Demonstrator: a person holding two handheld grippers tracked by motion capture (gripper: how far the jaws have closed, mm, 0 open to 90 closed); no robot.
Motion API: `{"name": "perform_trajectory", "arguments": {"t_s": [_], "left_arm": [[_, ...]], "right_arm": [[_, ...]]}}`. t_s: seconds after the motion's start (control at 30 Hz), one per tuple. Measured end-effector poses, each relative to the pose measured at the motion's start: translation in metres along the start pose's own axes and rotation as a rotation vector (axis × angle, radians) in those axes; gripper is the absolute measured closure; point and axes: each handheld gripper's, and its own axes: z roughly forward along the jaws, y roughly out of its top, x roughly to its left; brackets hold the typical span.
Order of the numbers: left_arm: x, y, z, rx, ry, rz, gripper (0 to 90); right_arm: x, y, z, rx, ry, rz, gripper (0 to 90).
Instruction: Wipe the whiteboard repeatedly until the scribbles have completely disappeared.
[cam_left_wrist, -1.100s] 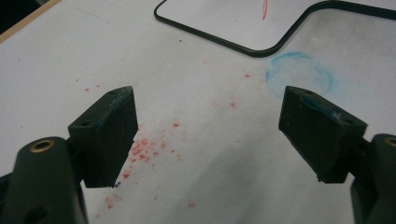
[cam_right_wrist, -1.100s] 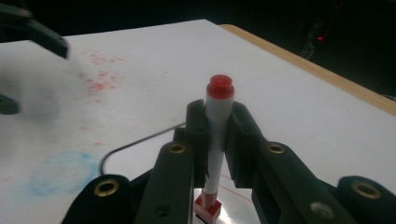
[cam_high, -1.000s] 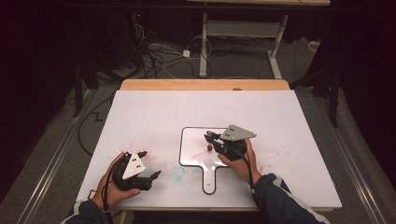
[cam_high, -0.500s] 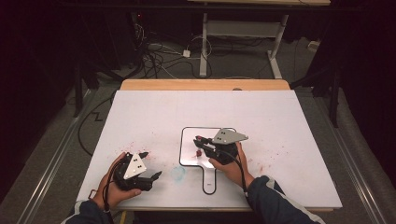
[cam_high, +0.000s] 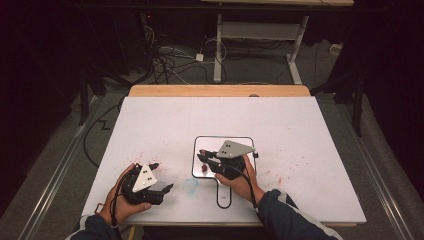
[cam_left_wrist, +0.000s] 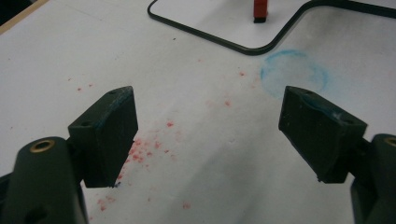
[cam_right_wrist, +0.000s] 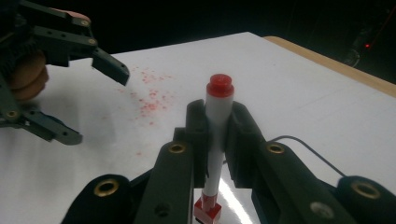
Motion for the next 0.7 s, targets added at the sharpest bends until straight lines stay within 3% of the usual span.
{"name": "perform_trajectory", "arguments": {"t_s": [0.3, 0.4, 0.57, 0.7], "left_arm": [[0.0, 0.0, 0.0, 0.001, 0.0, 0.001, 18.6], [0.0, 0.001, 0.001, 0.005, -0.001, 0.002, 18.6], [-0.001, 0.001, 0.002, 0.005, -0.004, 0.0, 18.6], [0.0, 0.0, 0.001, 0.002, -0.004, -0.002, 18.6]], "right_arm": [[-0.034, -0.007, -0.018, 0.016, -0.105, 0.039, 81.3], [-0.035, -0.008, -0.022, 0.016, -0.103, 0.056, 81.3], [-0.027, -0.006, -0.023, 0.039, -0.082, 0.014, 81.3], [-0.039, -0.008, -0.028, 0.046, -0.141, 0.002, 81.3]]}}
